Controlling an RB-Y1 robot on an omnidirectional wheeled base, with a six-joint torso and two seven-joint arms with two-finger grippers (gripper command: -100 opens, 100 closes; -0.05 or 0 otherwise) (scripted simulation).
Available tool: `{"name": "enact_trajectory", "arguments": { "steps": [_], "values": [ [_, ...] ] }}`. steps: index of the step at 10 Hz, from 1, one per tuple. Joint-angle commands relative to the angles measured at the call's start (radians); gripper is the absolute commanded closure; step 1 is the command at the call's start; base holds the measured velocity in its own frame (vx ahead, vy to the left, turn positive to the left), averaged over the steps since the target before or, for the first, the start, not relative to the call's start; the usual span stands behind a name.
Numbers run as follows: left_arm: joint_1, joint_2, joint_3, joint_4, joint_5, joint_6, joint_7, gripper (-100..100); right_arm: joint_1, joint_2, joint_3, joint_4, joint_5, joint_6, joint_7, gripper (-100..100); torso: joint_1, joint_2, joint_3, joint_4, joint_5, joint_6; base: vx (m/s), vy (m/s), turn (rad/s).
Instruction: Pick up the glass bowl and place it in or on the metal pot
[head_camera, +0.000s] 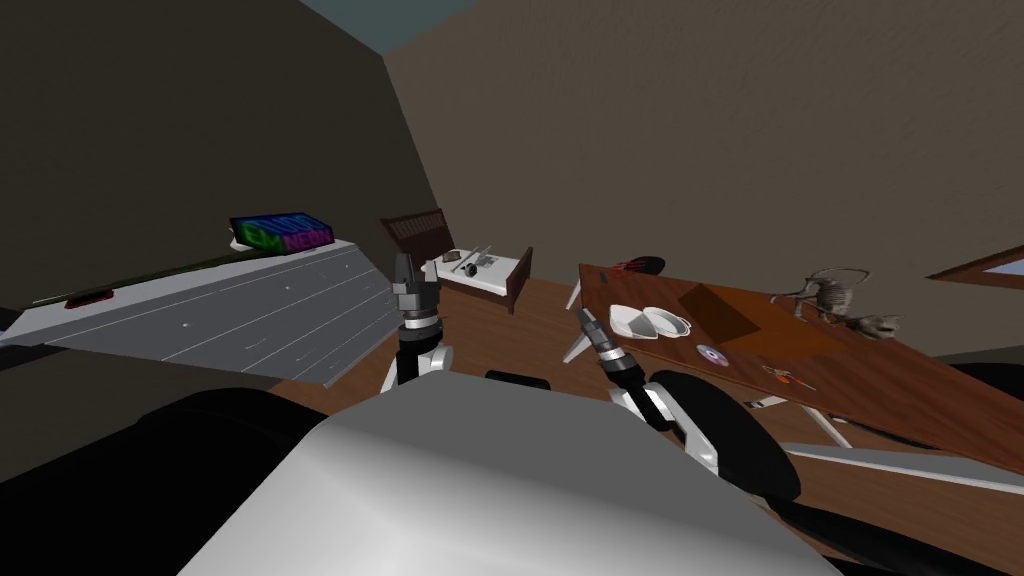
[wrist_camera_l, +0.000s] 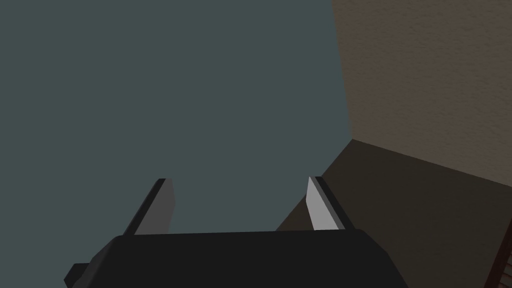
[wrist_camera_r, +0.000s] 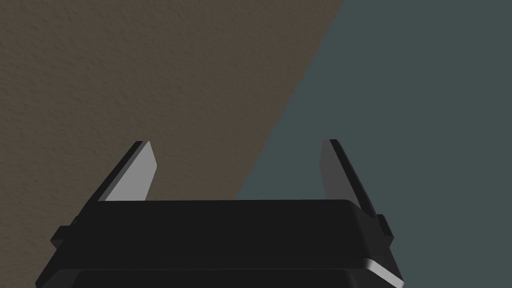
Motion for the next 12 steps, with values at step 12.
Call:
{"name": "enact_trajectory", "arguments": {
  "steps": [12],
  "values": [
    [0.000,0.000,0.000,0.000,0.000,0.000,0.000,0,-0.033,-0.294,0.095,0.314,0.196,-0.026,0.132,-100,-0.003,-0.005,-0.003,-0.001,-0.001,0.000,-0.051,0.057,0.080]
  ]
}}
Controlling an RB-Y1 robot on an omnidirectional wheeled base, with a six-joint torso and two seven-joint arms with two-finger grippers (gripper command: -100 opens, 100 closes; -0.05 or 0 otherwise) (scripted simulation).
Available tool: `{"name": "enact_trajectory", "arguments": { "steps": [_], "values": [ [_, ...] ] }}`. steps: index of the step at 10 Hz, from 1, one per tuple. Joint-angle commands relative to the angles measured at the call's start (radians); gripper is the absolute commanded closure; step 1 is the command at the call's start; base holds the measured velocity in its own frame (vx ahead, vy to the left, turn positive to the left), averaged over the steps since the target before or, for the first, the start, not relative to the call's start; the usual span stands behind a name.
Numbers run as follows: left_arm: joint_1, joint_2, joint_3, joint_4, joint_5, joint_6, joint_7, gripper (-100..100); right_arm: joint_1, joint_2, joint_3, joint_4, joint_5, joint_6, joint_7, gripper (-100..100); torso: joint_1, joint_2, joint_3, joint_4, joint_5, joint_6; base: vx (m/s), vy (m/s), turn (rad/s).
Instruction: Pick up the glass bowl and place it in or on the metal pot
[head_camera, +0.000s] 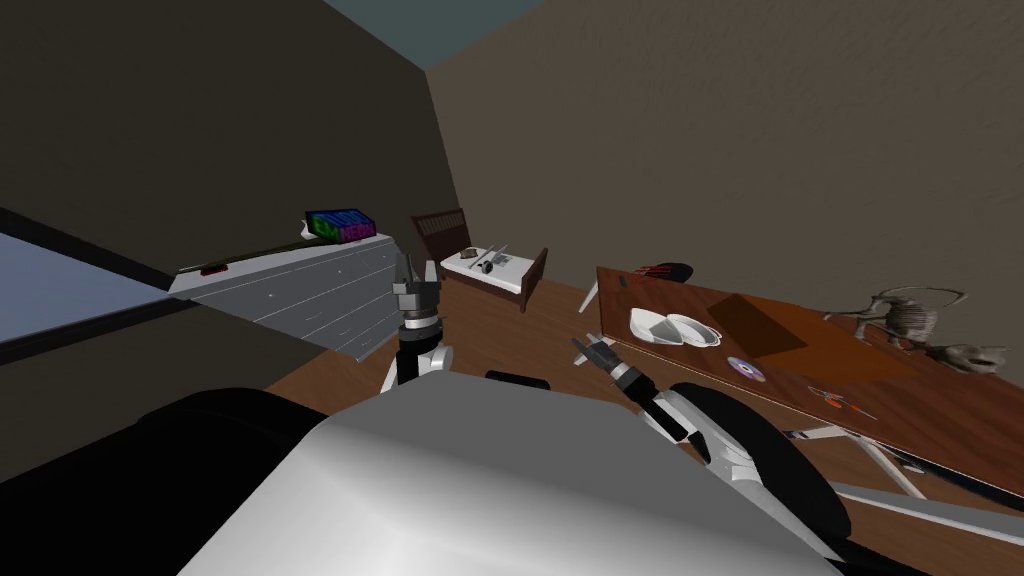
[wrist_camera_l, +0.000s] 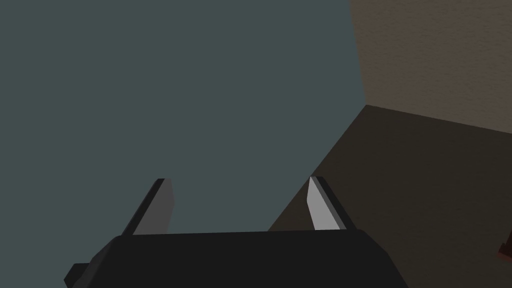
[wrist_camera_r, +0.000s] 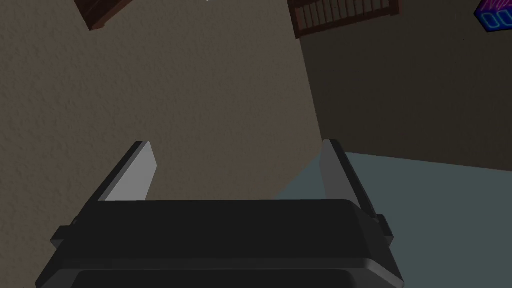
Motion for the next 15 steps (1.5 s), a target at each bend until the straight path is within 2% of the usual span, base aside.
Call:
{"name": "enact_trajectory", "arguments": {
  "steps": [1,3,4,5,6,7,8,9,10,11,12,13,14,15],
  "values": [
    [0.000,0.000,0.000,0.000,0.000,0.000,0.000,0,0.001,-0.050,0.011,0.049,0.035,-0.001,0.024,-100,0.000,0.000,0.000,0.000,0.000,0.000,-0.029,0.040,0.119],
    [0.000,0.000,0.000,0.000,0.000,0.000,0.000,0,0.001,-0.060,0.011,0.049,0.035,-0.001,0.024,-100,-0.001,0.000,0.000,0.000,0.000,0.000,-0.012,0.023,0.006],
    [0.000,0.000,0.000,0.000,0.000,0.000,0.000,0,-0.003,-0.104,0.023,0.086,0.066,-0.001,0.048,-100,-0.002,-0.001,-0.001,0.000,0.000,0.000,-0.004,0.028,0.110],
    [0.000,0.000,0.000,0.000,0.000,0.000,0.000,0,-0.003,-0.104,0.023,0.097,0.066,-0.001,0.048,-100,-0.001,-0.002,-0.001,0.000,0.000,0.000,-0.005,0.022,0.055],
    [0.000,0.000,0.000,0.000,0.000,0.000,0.000,0,-0.007,-0.146,0.034,0.127,0.097,-0.002,0.071,-100,-0.001,-0.002,-0.001,0.000,0.000,0.000,-0.009,0.026,0.067],
    [0.000,0.000,0.000,0.000,0.000,0.000,0.000,0,-0.007,-0.147,0.034,0.144,0.097,-0.002,0.071,-100,-0.001,-0.001,-0.001,0.000,0.000,0.000,-0.007,0.020,0.040],
    [0.000,0.000,0.000,0.000,0.000,0.000,0.000,0,-0.011,-0.189,0.044,0.176,0.127,-0.001,0.094,-100,-0.002,-0.001,-0.001,0.000,0.000,0.000,0.001,0.021,0.088],
    [0.000,0.000,0.000,0.000,0.000,0.000,0.000,0,-0.011,-0.189,0.044,0.189,0.127,-0.001,0.094,-100,-0.002,-0.002,-0.001,0.000,0.000,0.000,0.006,0.014,0.041],
    [0.000,0.000,0.000,0.000,0.000,0.000,0.000,0,-0.014,-0.228,0.054,0.232,0.156,-0.001,0.117,-100,-0.002,-0.002,-0.001,0.000,-0.001,0.000,0.016,0.011,0.071],
    [0.000,0.000,0.000,0.000,0.000,0.000,0.000,0,-0.014,-0.228,0.054,0.232,0.156,-0.001,0.117,-100,-0.002,-0.003,-0.001,-0.001,0.000,0.000,0.017,0.004,0.035],
    [0.000,0.000,0.000,0.000,0.000,0.000,0.000,0,-0.016,-0.266,0.063,0.269,0.185,0.001,0.140,-100,-0.003,-0.003,-0.002,-0.001,-0.001,0.000,0.022,0.006,0.079],
    [0.000,0.000,0.000,0.000,0.000,0.000,0.000,0,-0.016,-0.266,0.063,0.274,0.185,0.001,0.140,-100,-0.003,-0.003,-0.002,-0.001,-0.001,0.000,0.022,0.000,0.035],
    [0.000,0.000,0.000,0.000,0.000,0.000,0.000,0,-0.018,-0.301,0.070,0.314,0.212,0.002,0.163,-100,-0.003,-0.004,-0.002,-0.001,-0.001,0.000,0.031,-0.006,0.058],
    [0.000,0.000,0.000,0.000,0.000,0.000,0.000,0,-0.018,-0.301,0.070,0.314,0.212,0.002,0.163,-100,-0.003,-0.004,-0.002,-0.001,-0.001,0.000,0.033,-0.013,0.037]
  ]
}}
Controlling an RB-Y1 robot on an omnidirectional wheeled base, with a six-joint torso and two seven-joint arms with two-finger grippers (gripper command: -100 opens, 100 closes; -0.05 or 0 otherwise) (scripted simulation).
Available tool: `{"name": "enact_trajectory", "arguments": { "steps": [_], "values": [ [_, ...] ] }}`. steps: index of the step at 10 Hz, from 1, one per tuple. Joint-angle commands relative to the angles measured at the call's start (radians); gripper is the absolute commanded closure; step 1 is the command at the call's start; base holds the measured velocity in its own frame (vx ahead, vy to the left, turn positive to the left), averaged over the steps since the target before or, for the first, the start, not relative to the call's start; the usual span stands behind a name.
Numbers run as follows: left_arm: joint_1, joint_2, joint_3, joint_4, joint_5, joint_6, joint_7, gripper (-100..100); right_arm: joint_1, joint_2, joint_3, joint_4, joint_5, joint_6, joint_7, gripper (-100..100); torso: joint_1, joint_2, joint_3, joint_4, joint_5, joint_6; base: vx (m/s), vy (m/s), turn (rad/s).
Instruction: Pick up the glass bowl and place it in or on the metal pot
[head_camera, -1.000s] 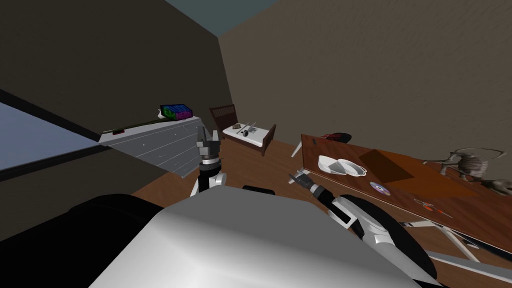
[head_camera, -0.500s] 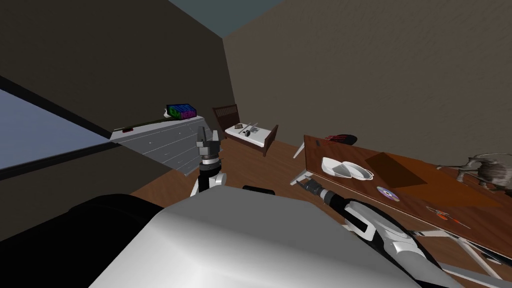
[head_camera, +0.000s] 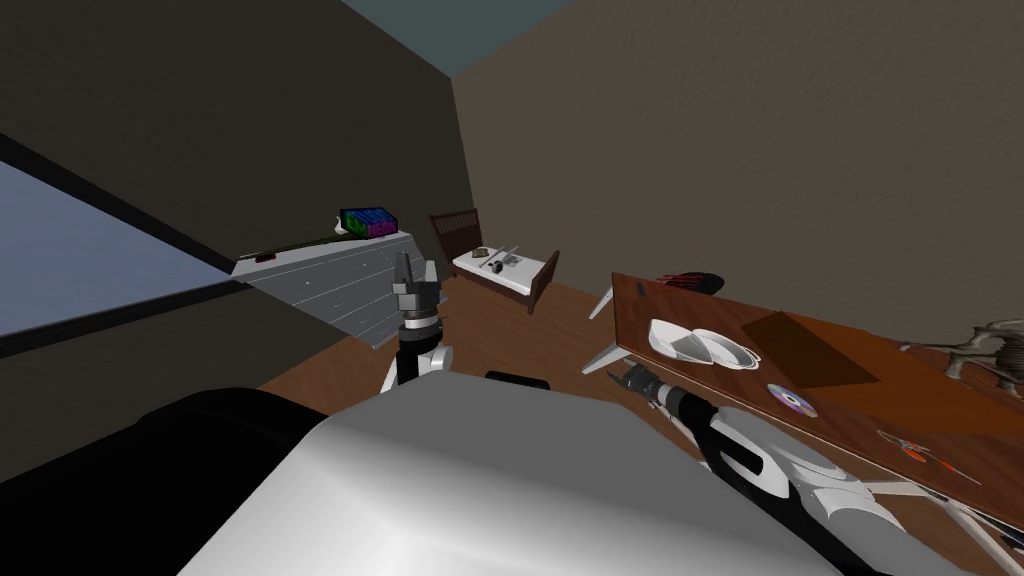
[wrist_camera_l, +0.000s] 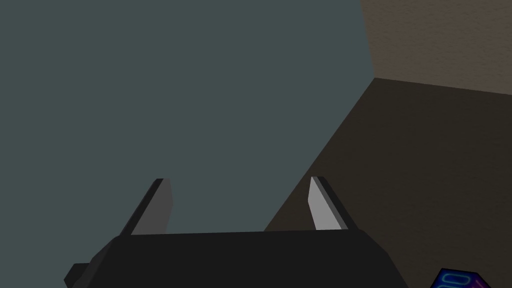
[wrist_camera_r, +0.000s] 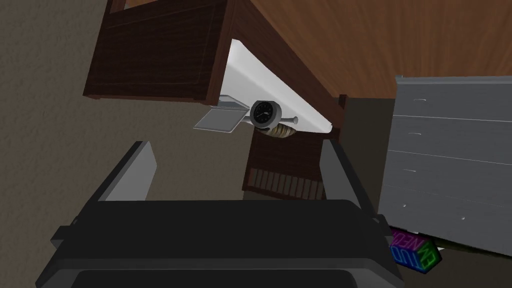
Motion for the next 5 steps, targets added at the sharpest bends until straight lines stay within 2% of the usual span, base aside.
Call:
{"name": "enact_trajectory", "arguments": {
  "steps": [1,2,3,4,5],
  "values": [
    [0.000,0.000,0.000,0.000,0.000,0.000,0.000,0,-0.008,-0.034,0.009,0.050,0.031,-0.003,0.029,-100,0.000,0.000,0.000,0.000,0.000,0.000,0.047,-0.015,0.060],
    [0.000,0.000,0.000,0.000,0.000,0.000,0.000,0,-0.008,-0.034,0.009,0.054,0.031,-0.003,0.029,-100,0.000,-0.001,0.000,0.000,0.000,0.000,0.041,-0.016,0.029],
    [0.000,0.000,0.000,0.000,0.000,0.000,0.000,0,-0.008,-0.064,0.016,0.089,0.055,-0.001,0.051,-100,0.000,-0.001,0.000,0.000,0.000,0.000,0.050,-0.026,0.050],
    [0.000,0.000,0.000,0.000,0.000,0.000,0.000,0,-0.008,-0.064,0.016,0.089,0.055,-0.001,0.051,-100,-0.001,-0.001,-0.001,0.000,0.000,0.000,0.041,-0.025,0.030],
    [0.000,0.000,0.000,0.000,0.000,0.000,0.000,0,-0.008,-0.092,0.021,0.121,0.078,0.002,0.072,-100,-0.001,-0.001,0.000,0.000,0.000,0.000,0.051,-0.034,0.044]
  ]
}}
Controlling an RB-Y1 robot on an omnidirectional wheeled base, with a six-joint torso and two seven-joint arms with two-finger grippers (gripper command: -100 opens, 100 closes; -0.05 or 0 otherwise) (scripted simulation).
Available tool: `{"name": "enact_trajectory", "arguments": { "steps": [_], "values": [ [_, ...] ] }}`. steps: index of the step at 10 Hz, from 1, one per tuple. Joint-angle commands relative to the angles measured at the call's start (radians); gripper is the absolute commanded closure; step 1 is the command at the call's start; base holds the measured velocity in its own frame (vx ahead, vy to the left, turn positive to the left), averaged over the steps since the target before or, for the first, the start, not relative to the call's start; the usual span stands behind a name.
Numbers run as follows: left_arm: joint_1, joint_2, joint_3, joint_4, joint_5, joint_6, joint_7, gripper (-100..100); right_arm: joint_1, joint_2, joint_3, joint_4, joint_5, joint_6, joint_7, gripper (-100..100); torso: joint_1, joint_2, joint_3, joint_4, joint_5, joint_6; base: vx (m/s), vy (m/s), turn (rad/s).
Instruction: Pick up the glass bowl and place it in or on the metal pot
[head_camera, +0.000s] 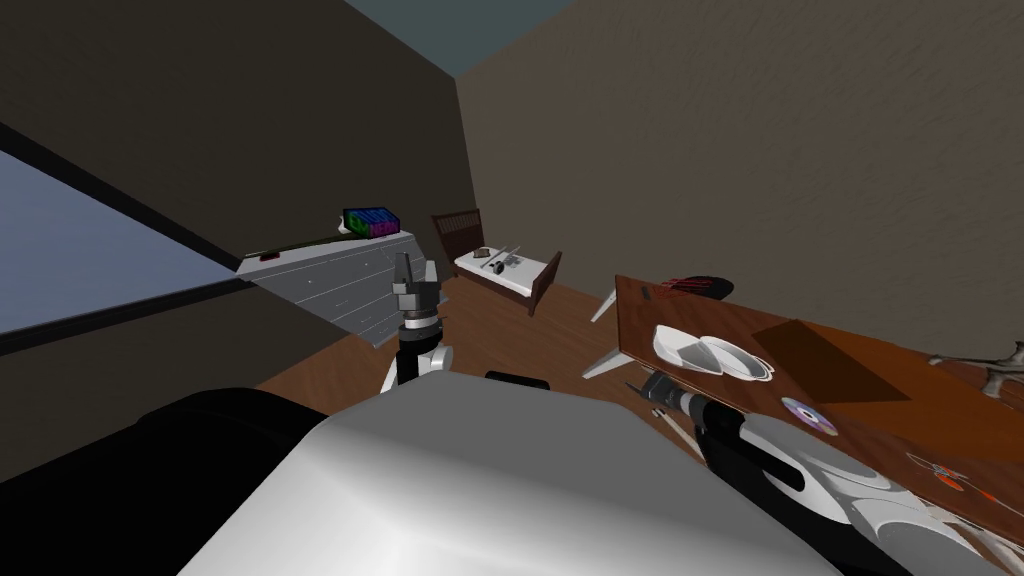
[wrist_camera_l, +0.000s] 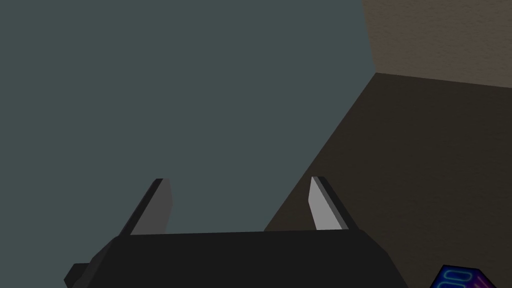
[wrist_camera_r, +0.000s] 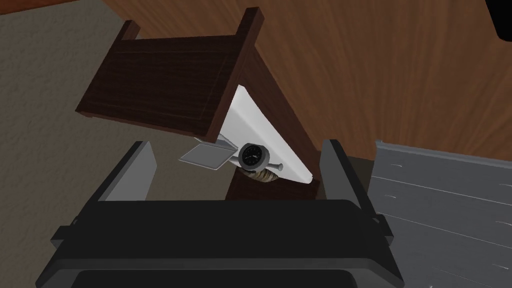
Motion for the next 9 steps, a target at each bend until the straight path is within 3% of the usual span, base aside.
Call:
{"name": "enact_trajectory", "arguments": {
  "steps": [1,2,5,9],
  "values": [
    [0.000,0.000,0.000,0.000,0.000,0.000,0.000,0,0.001,-0.038,0.009,0.044,0.034,0.008,0.030,-100,0.000,0.000,0.000,0.000,0.000,0.000,0.105,-0.061,0.050],
    [0.000,0.000,0.000,0.000,0.000,0.000,0.000,0,0.001,-0.038,0.009,0.044,0.034,0.008,0.030,-100,-0.002,-0.003,-0.002,-0.001,0.000,0.000,0.084,-0.053,0.032],
    [0.000,0.000,0.000,0.000,0.000,0.000,0.000,0,0.006,-0.094,0.021,0.118,0.090,0.019,0.085,-100,-0.003,-0.003,-0.002,-0.001,-0.001,0.000,0.101,-0.084,0.036],
    [0.000,0.000,0.000,0.000,0.000,0.000,0.000,0,0.013,-0.116,0.028,0.154,0.119,0.026,0.116,-100,-0.003,-0.004,-0.003,-0.001,-0.001,0.000,0.100,-0.078,0.013]
  ]
}}
